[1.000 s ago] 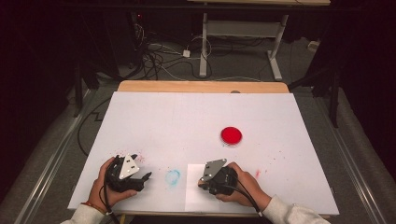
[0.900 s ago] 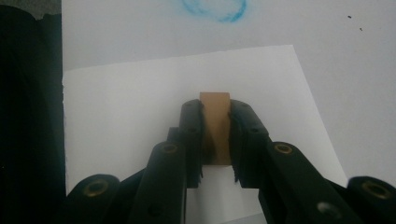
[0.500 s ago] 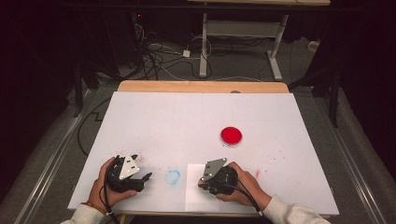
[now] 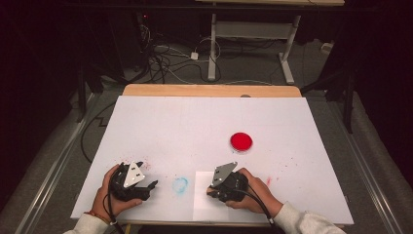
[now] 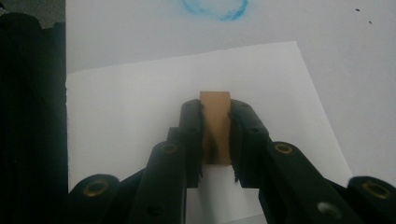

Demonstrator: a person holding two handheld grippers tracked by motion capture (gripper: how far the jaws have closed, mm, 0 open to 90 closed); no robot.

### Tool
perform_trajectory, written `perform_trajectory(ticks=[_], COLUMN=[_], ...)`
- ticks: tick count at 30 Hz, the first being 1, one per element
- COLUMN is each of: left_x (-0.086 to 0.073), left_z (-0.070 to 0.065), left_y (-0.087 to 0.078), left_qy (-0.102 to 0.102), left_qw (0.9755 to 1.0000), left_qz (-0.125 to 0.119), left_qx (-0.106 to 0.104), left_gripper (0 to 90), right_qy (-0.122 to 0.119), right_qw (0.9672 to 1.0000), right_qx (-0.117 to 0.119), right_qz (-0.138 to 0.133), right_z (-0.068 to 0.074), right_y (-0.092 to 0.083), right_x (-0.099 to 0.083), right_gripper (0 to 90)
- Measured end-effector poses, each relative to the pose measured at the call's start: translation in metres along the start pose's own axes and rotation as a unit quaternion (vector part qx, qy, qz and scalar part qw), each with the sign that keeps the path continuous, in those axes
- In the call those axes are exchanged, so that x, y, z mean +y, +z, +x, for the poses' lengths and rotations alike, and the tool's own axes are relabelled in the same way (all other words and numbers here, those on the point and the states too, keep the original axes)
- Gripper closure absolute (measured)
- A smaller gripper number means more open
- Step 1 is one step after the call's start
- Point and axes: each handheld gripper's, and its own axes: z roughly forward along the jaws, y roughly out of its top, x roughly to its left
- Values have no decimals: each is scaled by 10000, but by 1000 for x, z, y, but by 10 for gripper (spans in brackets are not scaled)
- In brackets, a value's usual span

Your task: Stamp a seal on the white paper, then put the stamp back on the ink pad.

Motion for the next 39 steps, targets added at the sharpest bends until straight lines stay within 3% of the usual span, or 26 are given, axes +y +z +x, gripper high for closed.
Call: perform_trajectory(ticks=[16, 22, 25, 29, 39], left_x=[0, 0, -1, -2, 0], left_z=[1, 1, 2, 3, 1], left_y=[1, 0, 0, -1, -1], left_qy=[-25, -38, -57, -90, -38], left_qw=[10000, 10000, 10000, 10000, 10000], left_qz=[-4, -11, -14, -10, -19], left_qx=[-37, -19, -2, 10, 25], left_gripper=[196, 196, 196, 196, 196], right_qy=[62, -20, -20, 83, 61], right_qw=[10000, 10000, 10000, 9990, 9979], right_qx=[19, -61, -62, -136, -282], right_qz=[22, 29, -59, -413, -587], right_z=[-1, 2, 2, -2, -3], right_y=[1, -1, -5, -20, -36], right_x=[1, 2, 2, 5, 5], right_gripper=[763, 761, 761, 761, 761])
